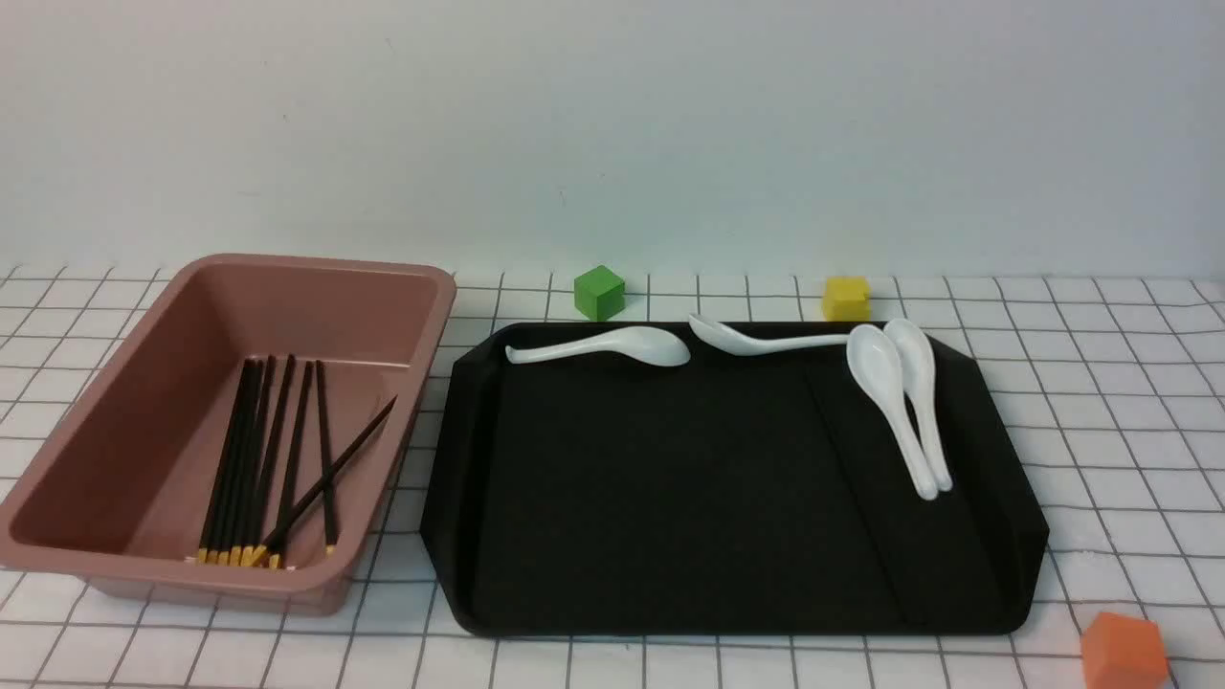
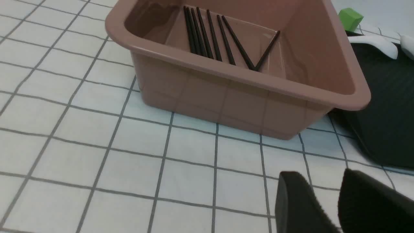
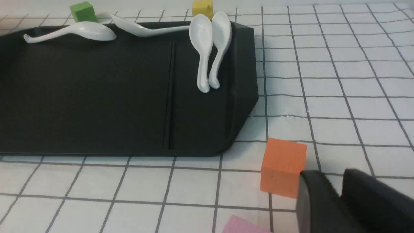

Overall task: On white black tablecloth take chopsticks from black tray and put them in box.
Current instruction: 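Move the gripper over the chopsticks on the black tray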

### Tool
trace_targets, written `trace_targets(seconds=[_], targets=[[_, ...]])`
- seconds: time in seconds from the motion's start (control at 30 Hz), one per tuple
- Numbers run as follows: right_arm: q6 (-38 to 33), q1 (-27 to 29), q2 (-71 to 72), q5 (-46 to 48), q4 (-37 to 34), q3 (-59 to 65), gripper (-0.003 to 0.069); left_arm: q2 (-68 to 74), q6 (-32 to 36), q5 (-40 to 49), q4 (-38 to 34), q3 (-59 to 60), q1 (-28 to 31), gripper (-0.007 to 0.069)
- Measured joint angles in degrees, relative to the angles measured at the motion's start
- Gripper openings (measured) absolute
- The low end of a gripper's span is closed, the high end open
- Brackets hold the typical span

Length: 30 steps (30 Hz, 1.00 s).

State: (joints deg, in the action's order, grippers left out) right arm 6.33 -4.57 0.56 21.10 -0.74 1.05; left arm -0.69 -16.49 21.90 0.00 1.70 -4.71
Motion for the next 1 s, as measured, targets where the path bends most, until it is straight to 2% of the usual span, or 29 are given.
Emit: trace_targets(seconds=[1.0], targets=[[0.1,0.0,0.0,0.0,0.0,0.0,0.0184,0.0,0.0,0.0,0.0,0.0,0.0,0.0238]])
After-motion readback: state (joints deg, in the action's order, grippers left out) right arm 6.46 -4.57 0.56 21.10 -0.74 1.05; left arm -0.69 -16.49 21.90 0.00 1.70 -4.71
